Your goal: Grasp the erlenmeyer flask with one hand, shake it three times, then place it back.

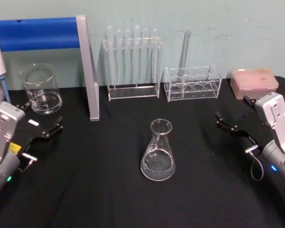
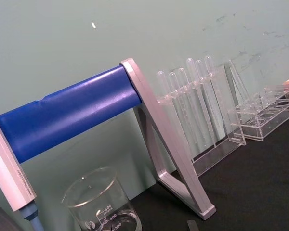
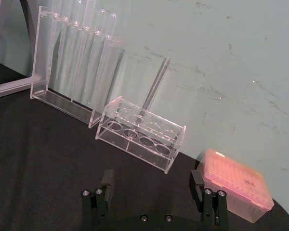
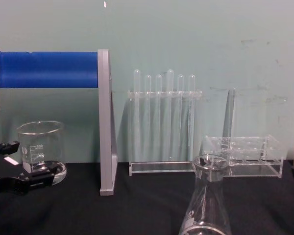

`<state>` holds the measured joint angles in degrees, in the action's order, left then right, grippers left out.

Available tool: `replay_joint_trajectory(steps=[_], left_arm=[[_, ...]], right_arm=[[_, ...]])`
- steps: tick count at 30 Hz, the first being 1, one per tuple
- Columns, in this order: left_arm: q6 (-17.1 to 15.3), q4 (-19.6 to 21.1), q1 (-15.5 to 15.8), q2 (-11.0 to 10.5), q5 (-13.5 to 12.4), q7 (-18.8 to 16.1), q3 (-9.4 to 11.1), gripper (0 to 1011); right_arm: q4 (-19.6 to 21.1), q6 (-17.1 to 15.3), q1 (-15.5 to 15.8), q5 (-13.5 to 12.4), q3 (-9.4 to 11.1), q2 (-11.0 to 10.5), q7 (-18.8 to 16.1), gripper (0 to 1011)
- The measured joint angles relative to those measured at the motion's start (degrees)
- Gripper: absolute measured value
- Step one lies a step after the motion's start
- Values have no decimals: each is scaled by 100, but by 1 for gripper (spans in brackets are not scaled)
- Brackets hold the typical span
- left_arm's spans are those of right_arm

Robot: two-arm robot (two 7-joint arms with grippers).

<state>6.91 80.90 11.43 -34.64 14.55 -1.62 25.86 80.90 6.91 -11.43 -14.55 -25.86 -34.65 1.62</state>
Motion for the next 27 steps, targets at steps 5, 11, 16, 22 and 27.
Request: replay_joint_trajectory(steps=[5, 11, 16, 22, 27], left_arm=[[0, 0, 0, 0, 0, 0, 0, 1001], [0, 0, 0, 0, 0, 0, 0, 1001], [0, 0, 0, 0, 0, 0, 0, 1001], [0, 0, 0, 0, 0, 0, 0, 1001], [0, 0, 0, 0, 0, 0, 0, 1001]], right_arm=[[0, 0, 0, 0, 0, 0, 0, 1000], [0, 1, 0, 0, 0, 0, 0, 1000], [0, 0, 0, 0, 0, 0, 0, 1000], [0, 0, 0, 0, 0, 0, 0, 1000], [0, 0, 0, 0, 0, 0, 0, 1000]])
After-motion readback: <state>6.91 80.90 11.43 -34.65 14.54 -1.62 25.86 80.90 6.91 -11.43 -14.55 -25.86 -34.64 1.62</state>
